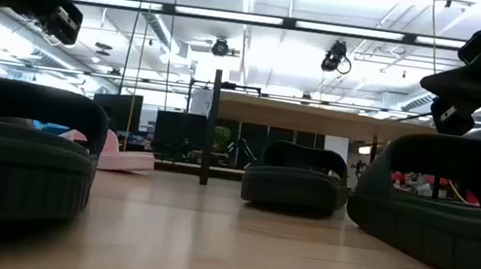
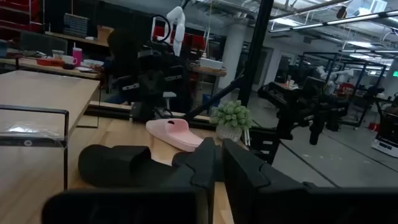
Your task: Pick and place slides into the shelf
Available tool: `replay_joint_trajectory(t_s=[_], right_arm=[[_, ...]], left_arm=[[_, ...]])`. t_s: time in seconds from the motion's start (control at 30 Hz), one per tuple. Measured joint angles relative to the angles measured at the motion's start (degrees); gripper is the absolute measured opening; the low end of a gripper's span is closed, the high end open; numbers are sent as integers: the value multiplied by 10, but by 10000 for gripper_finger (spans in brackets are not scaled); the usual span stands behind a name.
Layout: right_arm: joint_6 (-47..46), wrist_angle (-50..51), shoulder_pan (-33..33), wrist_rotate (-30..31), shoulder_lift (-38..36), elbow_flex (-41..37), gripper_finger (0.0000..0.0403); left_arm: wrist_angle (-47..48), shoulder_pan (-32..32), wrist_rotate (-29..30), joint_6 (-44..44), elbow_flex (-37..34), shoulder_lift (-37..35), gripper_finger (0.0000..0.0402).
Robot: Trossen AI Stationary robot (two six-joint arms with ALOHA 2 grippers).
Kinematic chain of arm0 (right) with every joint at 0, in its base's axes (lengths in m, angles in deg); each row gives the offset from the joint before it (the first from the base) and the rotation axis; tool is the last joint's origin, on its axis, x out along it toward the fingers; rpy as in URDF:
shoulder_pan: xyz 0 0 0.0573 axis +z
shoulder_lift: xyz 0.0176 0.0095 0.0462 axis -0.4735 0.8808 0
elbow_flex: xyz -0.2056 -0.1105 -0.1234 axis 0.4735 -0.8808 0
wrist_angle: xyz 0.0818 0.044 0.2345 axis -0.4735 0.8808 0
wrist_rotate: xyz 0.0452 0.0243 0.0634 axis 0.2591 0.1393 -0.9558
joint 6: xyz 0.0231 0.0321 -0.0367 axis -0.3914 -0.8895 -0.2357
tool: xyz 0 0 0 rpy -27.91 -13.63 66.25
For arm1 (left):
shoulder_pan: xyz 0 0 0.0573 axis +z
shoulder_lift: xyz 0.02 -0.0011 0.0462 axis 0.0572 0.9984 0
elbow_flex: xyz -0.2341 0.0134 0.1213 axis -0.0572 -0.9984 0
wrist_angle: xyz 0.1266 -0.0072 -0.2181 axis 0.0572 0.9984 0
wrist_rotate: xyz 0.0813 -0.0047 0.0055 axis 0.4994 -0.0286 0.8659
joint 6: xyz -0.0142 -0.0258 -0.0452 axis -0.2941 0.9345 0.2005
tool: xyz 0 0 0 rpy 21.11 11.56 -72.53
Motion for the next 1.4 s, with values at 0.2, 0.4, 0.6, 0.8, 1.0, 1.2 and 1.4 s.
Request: replay_joint_trajectory(t_s=[0.2,0.4,0.6,0.8,1.0,1.2,1.4], right_arm=[[0,0,0,0,0,0,14],[0,0,0,0,0,0,14],[0,0,0,0,0,0,14],[0,0,0,0,0,0,14],[0,0,0,0,0,0,14],[0,0,0,0,0,0,14],[0,0,0,0,0,0,14]], left_arm=[[0,0,0,0,0,0,40],[0,0,0,0,0,0,32],[0,0,0,0,0,0,28],[0,0,0,0,0,0,37],[0,0,0,0,0,0,40],[0,0,0,0,0,0,31],[0,0,0,0,0,0,29]])
